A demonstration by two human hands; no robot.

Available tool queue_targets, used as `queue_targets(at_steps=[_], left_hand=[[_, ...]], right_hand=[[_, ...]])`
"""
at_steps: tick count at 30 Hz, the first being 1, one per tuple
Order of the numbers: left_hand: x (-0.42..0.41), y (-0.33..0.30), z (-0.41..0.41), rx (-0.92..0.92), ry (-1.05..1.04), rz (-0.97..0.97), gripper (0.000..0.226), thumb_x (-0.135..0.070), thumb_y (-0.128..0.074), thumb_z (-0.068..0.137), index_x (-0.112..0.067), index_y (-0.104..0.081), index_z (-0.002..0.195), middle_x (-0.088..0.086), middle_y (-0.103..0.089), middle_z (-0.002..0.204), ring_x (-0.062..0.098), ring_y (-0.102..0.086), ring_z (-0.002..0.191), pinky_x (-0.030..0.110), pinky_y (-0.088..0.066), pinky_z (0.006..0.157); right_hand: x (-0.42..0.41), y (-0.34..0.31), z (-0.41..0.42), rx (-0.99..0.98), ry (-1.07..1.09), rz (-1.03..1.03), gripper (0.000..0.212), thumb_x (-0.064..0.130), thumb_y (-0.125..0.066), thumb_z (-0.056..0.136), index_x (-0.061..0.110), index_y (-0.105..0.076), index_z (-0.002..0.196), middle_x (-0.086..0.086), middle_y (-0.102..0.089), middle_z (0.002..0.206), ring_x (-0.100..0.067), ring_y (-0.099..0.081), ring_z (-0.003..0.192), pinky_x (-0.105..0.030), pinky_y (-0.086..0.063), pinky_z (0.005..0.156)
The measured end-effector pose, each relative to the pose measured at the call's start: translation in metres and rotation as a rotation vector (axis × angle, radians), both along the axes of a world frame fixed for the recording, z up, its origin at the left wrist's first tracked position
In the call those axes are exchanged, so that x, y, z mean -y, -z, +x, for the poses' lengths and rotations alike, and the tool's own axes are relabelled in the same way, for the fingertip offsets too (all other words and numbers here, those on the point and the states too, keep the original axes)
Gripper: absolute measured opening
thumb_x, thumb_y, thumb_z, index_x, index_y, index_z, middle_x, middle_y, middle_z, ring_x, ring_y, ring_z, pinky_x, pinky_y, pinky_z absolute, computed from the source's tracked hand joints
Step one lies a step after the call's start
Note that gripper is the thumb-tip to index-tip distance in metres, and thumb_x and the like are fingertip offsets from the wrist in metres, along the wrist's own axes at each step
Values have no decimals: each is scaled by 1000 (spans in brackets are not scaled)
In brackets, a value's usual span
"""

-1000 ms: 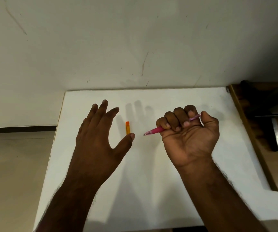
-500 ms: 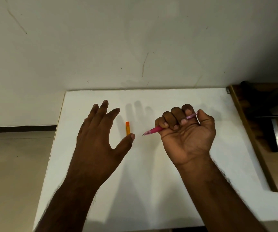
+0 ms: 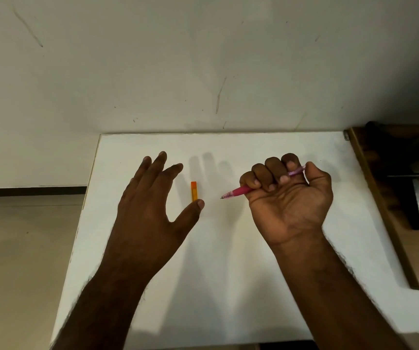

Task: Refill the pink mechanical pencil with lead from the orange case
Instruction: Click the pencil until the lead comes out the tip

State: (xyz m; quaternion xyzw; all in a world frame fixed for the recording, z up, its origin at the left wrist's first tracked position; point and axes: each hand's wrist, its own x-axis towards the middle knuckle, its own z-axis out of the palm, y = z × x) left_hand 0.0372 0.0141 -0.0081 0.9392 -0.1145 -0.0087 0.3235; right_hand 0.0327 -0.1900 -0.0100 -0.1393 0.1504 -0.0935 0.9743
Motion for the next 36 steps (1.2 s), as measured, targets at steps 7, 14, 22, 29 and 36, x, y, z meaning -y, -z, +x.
queue_targets(at_steps=[7,14,22,29,36], left_hand=[[-1,1,1,-4,1,7,71,-64,-54,81,-32,-45,144,-12,-25,163,7,-10,153,36,-21,120],[0,2,1,-4,3,7,69,-65,-56,84,-30,-47,143,-12,-26,163,7,-10,153,34,-19,119],[1,1,1,7,0,-10,70,-62,-57,81,-27,-49,142,-9,-30,162,10,-13,153,41,-25,121],[0,1,1,6,-2,-21,70,-61,-58,82,-28,-49,142,-9,-30,162,9,-13,153,46,-28,120],[-1,1,1,5,0,-11,70,-63,-57,81,-29,-49,142,-10,-29,162,8,-12,153,40,-24,120]], right_hand=[[2,1,-1,2,4,2,43,40,-25,98,16,-46,70,2,-35,58,-15,-28,52,-30,-34,57],[2,1,-1,9,7,28,44,39,-23,98,16,-46,70,3,-35,58,-15,-28,52,-29,-34,57],[2,1,-2,5,12,20,43,39,-23,98,16,-45,70,2,-34,59,-15,-28,52,-30,-34,58],[3,3,0,-9,15,23,43,39,-24,98,15,-47,70,3,-35,58,-15,-28,52,-29,-34,58],[2,3,0,-8,17,23,44,38,-23,98,16,-47,69,3,-35,58,-15,-28,51,-29,-34,57]])
